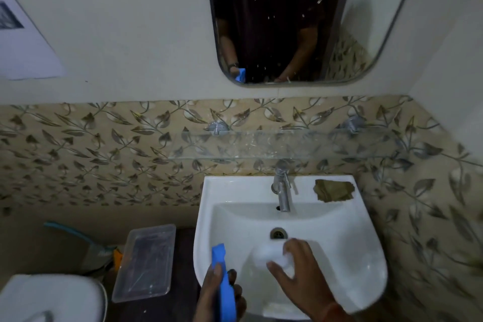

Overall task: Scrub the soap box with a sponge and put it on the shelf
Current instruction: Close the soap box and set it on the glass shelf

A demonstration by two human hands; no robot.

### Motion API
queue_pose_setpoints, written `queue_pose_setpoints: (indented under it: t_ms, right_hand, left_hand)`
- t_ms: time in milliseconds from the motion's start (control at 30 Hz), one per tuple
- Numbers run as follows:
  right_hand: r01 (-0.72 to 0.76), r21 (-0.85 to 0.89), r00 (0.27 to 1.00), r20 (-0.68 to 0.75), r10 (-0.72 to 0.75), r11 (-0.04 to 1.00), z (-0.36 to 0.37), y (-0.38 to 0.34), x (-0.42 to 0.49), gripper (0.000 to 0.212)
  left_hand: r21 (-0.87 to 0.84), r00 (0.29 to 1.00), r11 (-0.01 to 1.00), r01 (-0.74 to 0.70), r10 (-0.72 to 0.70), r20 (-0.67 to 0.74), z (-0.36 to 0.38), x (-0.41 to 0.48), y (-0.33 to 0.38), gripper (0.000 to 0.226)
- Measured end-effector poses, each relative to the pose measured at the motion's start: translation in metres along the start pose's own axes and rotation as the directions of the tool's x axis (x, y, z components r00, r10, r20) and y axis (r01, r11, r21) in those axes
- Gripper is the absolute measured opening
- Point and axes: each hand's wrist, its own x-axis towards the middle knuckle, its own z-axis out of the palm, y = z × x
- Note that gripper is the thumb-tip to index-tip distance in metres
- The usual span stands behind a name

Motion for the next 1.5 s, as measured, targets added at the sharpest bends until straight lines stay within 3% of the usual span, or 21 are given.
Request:
queue_pose_setpoints:
  t_ms: [100, 167, 300, 433, 567, 700, 900, 1167, 1333, 1500]
  right_hand:
    - [-0.101, 0.103, 0.994, -0.033, 0.105, 0.989, -0.039, -0.002, -0.045, 0.055]
    - [-0.146, 0.237, 0.987, -0.038, 0.159, 0.961, -0.061, -0.006, -0.065, 0.068]
    - [-0.089, 0.340, 0.992, -0.059, 0.115, 0.936, -0.100, -0.025, -0.077, 0.077]
    - [0.062, 0.242, 0.991, -0.130, -0.031, 0.968, -0.126, -0.047, -0.073, 0.072]
    - [0.089, 0.195, 0.987, -0.149, -0.060, 0.977, -0.129, -0.058, -0.062, 0.073]
    - [0.067, 0.072, 0.989, -0.133, -0.057, 0.995, -0.121, -0.068, -0.050, 0.077]
    - [-0.002, -0.076, 0.984, -0.180, -0.011, 0.997, -0.106, -0.077, -0.040, 0.088]
    - [0.010, -0.090, 0.988, -0.154, -0.024, 0.996, -0.098, -0.080, -0.034, 0.093]
    - [0.039, 0.003, 0.993, -0.110, -0.038, 0.999, -0.099, -0.076, -0.030, 0.094]
    - [0.085, 0.077, 0.989, -0.131, -0.074, 0.993, -0.102, -0.077, -0.026, 0.098]
  left_hand:
    - [-0.004, 0.982, 0.992, -0.127, 0.125, -0.143, 0.013, 0.007, -0.015, 0.065]
    - [0.068, 0.972, 0.980, -0.189, 0.197, -0.125, 0.024, 0.004, -0.024, 0.064]
    - [0.230, 0.907, 0.909, -0.347, 0.388, -0.167, 0.043, 0.003, -0.041, 0.061]
    - [0.185, 0.917, 0.914, -0.362, 0.385, -0.103, 0.061, 0.000, -0.057, 0.050]
    - [0.153, 0.978, 0.966, -0.207, 0.201, 0.051, 0.076, -0.004, -0.072, 0.052]
    - [0.195, 0.933, 0.913, -0.359, 0.346, 0.100, 0.084, -0.009, -0.090, 0.038]
    - [0.396, 0.923, 0.837, -0.378, 0.373, 0.092, 0.087, -0.018, -0.092, 0.026]
    - [0.433, 0.884, 0.773, -0.463, 0.441, 0.158, 0.085, -0.020, -0.085, 0.040]
    - [0.534, 0.836, 0.654, -0.535, 0.502, 0.222, 0.074, -0.009, -0.078, 0.039]
    - [0.681, 0.694, 0.334, -0.652, 0.624, 0.358, 0.066, -0.005, -0.078, 0.028]
